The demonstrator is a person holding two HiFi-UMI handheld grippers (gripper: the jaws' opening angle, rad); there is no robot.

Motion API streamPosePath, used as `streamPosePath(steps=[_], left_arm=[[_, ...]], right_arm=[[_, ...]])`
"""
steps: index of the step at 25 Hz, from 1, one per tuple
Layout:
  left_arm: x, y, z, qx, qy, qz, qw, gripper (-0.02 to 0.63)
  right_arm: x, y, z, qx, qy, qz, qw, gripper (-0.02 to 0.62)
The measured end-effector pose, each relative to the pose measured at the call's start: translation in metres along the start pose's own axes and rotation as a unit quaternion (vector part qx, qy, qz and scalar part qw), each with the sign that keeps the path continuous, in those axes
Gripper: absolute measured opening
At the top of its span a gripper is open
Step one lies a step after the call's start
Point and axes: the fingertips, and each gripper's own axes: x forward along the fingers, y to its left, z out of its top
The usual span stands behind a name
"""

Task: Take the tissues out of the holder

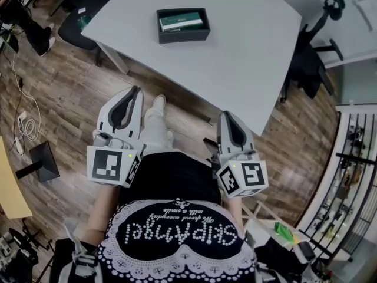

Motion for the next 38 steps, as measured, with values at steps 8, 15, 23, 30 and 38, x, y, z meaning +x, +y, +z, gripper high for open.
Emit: streamPosePath(steps=[8, 15, 23, 30, 38], left_arm=[[0.01, 0.013, -0.003, -0.003, 0.005, 0.005, 1.0, 0.043], [0.038, 0.035, -0.003, -0.01, 0.013, 0.004, 0.9999, 0.043], [0.095, 0.075, 0.015, -0.01, 0.01, -0.014, 0.9998, 0.043], [0.136, 0.11, 0.025, -0.01, 0.01, -0.036, 0.9992, 0.043], [0.178, 0.141, 0.025, -0.016, 0.014, -0.065, 0.9977, 0.043]], right_arm=[[0.016, -0.001, 0.001, 0.004, 0.006, 0.001, 1.0, 0.035], [0.05, -0.003, 0.011, 0.006, 0.015, 0.003, 1.0, 0.035], [0.104, -0.013, 0.043, 0.005, 0.01, -0.019, 1.0, 0.035], [0.146, -0.01, 0.06, 0.009, 0.011, -0.038, 0.999, 0.035], [0.188, -0.009, 0.074, 0.012, 0.011, -0.062, 0.998, 0.035]])
